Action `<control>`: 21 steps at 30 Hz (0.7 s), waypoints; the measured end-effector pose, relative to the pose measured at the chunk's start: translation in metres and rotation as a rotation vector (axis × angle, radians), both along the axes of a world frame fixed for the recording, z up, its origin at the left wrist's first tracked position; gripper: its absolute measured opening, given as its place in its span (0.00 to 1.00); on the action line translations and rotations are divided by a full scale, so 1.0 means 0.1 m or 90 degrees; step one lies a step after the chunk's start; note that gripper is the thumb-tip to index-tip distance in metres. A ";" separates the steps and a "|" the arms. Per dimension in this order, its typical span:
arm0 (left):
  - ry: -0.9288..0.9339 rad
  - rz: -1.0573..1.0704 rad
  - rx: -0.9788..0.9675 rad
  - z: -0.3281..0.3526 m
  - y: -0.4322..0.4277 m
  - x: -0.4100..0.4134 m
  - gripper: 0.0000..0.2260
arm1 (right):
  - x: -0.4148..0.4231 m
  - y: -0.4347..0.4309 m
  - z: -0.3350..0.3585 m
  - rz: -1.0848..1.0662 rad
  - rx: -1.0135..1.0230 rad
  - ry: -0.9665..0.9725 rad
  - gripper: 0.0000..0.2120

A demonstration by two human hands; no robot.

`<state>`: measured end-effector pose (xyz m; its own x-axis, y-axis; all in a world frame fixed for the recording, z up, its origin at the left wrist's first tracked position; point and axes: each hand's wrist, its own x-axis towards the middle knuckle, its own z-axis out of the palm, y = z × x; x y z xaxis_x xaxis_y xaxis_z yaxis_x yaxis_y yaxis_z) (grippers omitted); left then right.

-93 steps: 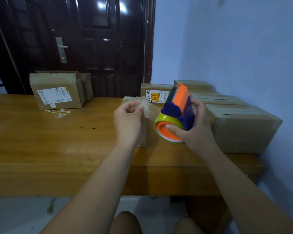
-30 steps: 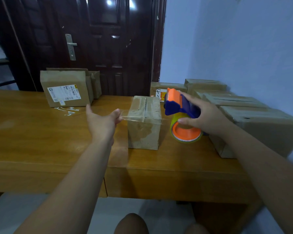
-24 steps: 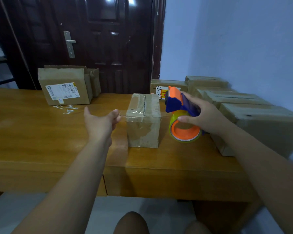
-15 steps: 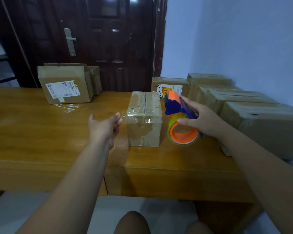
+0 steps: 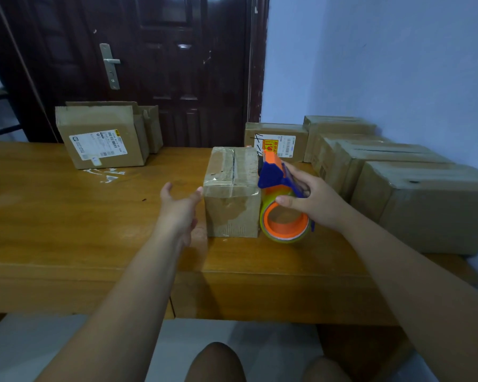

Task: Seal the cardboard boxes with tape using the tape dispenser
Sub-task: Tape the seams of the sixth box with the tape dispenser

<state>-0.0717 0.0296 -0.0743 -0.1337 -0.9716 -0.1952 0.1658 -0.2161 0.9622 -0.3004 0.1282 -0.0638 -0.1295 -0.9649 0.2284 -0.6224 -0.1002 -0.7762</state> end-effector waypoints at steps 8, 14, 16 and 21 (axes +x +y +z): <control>0.000 0.061 -0.108 -0.21 0.14 -0.08 0.25 | 0.12 0.04 -0.02 -0.013 -0.026 -0.079 0.37; -0.084 -0.055 -0.389 -0.37 0.35 0.15 0.36 | 0.23 0.04 -0.02 -0.017 -0.020 -0.102 0.43; -0.092 -0.057 -0.383 -0.37 0.39 0.20 0.37 | 0.27 0.03 -0.01 -0.013 -0.024 -0.096 0.40; -0.329 -0.006 -0.444 -0.07 0.44 0.30 0.43 | 0.39 0.03 -0.06 -0.007 -0.029 -0.115 0.35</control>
